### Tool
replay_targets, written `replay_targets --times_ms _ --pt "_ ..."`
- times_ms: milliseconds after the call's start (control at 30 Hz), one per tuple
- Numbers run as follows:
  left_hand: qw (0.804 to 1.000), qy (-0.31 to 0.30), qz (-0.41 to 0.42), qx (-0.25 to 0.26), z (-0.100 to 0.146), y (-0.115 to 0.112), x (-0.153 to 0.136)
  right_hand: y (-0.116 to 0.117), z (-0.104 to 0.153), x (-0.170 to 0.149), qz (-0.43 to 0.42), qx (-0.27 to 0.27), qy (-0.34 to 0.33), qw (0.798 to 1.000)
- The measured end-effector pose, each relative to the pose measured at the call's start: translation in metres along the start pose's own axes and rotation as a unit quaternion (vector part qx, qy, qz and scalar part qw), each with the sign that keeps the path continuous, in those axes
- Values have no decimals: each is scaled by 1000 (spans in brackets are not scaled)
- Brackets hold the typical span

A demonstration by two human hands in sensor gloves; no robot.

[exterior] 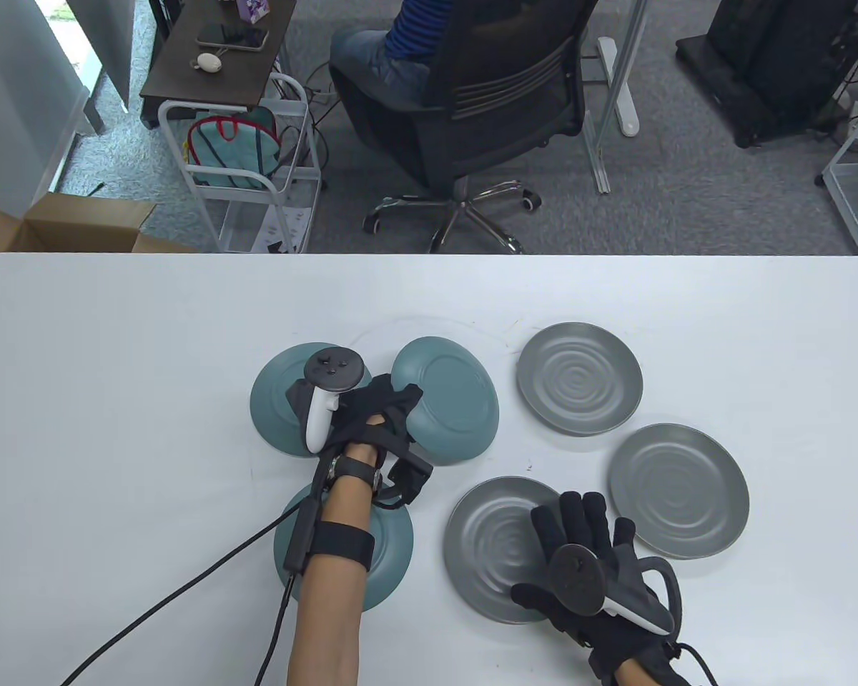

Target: Flip plate to back facing up

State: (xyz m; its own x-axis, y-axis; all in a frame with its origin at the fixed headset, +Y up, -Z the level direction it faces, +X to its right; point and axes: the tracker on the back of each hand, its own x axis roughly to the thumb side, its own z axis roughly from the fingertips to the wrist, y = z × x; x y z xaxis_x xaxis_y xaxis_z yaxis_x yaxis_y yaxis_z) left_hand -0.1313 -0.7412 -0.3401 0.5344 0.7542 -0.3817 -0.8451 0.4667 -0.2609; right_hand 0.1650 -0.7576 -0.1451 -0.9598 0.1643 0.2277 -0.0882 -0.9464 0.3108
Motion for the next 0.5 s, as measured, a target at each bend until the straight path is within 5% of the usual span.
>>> replay_targets --times_ms 500 --pt "993 57 -93 38 -9 -14 -15 0 -1 1 2 2 1 1000"
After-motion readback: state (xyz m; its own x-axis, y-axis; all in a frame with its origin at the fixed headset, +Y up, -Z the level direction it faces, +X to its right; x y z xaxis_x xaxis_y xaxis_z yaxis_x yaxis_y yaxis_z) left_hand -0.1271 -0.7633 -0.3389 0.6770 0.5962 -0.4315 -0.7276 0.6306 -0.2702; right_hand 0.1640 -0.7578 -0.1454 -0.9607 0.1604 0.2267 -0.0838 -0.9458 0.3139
